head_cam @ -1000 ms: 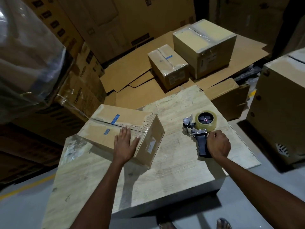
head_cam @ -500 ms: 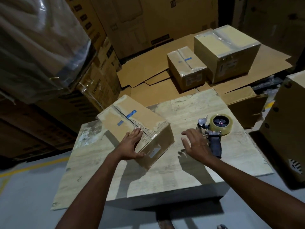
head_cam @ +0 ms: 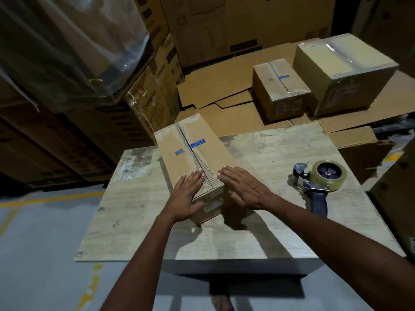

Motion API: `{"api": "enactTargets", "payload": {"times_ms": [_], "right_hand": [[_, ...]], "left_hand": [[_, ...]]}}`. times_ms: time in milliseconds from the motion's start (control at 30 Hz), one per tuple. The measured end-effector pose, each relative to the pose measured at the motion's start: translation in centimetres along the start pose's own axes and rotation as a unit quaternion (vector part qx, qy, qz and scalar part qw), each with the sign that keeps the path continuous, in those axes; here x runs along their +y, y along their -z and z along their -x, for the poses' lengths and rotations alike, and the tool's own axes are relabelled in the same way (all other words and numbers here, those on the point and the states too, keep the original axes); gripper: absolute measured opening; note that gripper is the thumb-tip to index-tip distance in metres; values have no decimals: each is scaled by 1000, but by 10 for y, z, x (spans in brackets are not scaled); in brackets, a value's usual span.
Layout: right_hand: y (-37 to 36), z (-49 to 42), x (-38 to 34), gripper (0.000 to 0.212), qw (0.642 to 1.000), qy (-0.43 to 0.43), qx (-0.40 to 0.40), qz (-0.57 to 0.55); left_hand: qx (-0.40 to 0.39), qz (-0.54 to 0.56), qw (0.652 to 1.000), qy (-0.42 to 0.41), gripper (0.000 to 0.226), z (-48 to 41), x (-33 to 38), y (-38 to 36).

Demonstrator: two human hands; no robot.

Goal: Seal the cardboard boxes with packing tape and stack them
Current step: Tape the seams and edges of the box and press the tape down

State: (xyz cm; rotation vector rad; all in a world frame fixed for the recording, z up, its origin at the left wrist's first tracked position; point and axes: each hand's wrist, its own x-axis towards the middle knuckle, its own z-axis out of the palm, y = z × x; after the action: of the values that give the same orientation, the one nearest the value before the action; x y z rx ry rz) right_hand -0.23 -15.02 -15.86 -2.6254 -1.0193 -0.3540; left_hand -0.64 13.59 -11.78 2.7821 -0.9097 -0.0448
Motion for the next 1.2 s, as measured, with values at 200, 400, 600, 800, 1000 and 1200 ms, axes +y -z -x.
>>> {"api": "enactTargets", "payload": {"times_ms": [200, 400, 600, 800, 1000, 1200], "right_hand": [[-16, -4, -3, 48, 992, -33, 106, -56], [-34, -12, -7, 44, 982, -46, 183, -21], [-40, -6, 1, 51, 982, -14, 186, 35], [-30, 0, 8, 77, 990, 20, 129, 55], [-26, -1, 4, 47, 988, 11, 150, -18], [-22, -1, 6, 47, 990, 16, 135, -32]], "left_hand": [[64, 59, 996, 15, 70, -1, -4, -7], [102, 111, 988, 45, 58, -3, 0, -12], [135, 114, 981, 78, 58, -4, 5, -16], [133, 78, 986, 70, 65, -4, 11, -14], [153, 3, 986, 71, 70, -6, 11, -23], [212, -37, 976, 45, 76, -11, 8, -34]]}}
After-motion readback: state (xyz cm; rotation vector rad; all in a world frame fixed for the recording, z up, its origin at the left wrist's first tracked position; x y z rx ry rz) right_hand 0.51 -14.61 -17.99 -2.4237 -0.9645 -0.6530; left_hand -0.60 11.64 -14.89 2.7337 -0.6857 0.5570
